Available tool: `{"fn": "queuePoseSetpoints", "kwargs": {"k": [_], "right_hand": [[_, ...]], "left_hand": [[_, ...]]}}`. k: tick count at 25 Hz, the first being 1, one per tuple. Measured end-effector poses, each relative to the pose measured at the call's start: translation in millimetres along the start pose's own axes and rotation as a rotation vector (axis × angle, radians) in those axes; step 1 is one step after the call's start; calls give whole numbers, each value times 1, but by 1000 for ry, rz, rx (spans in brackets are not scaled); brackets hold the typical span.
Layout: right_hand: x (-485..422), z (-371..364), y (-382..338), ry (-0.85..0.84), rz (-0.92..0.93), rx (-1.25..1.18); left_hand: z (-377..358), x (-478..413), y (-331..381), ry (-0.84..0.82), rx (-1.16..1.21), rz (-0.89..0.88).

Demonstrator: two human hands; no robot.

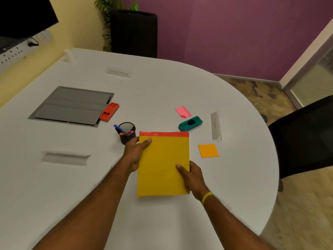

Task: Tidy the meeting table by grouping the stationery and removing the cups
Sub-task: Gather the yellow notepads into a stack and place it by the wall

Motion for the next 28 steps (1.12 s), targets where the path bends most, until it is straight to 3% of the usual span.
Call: {"fn": "queuePoseSetpoints", "kwargs": {"k": [6,14,19,28], "right_hand": [[14,-19,-4,-61,-31,-33],[70,-94,-9,-267,8,233],[133,-172,-32,-293,66,23],[245,-300,-69,-281,160,-130]], "left_hand": [[15,68,-56,135,-330,-106],[93,151,-80,286,-244,-147],[177,208,-80,315,-166,-193],[304,319,-67,234,-169,-270]]}}
Point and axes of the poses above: each hand's wrist, its own x-axis away from the middle knuckle, its own z-axis out of the back of the hand, y = z × x, the point moved 10 cm from there along -x, towards the middle knuckle, and after that the axes turned 6 degrees about z, right-handed, at the moved point
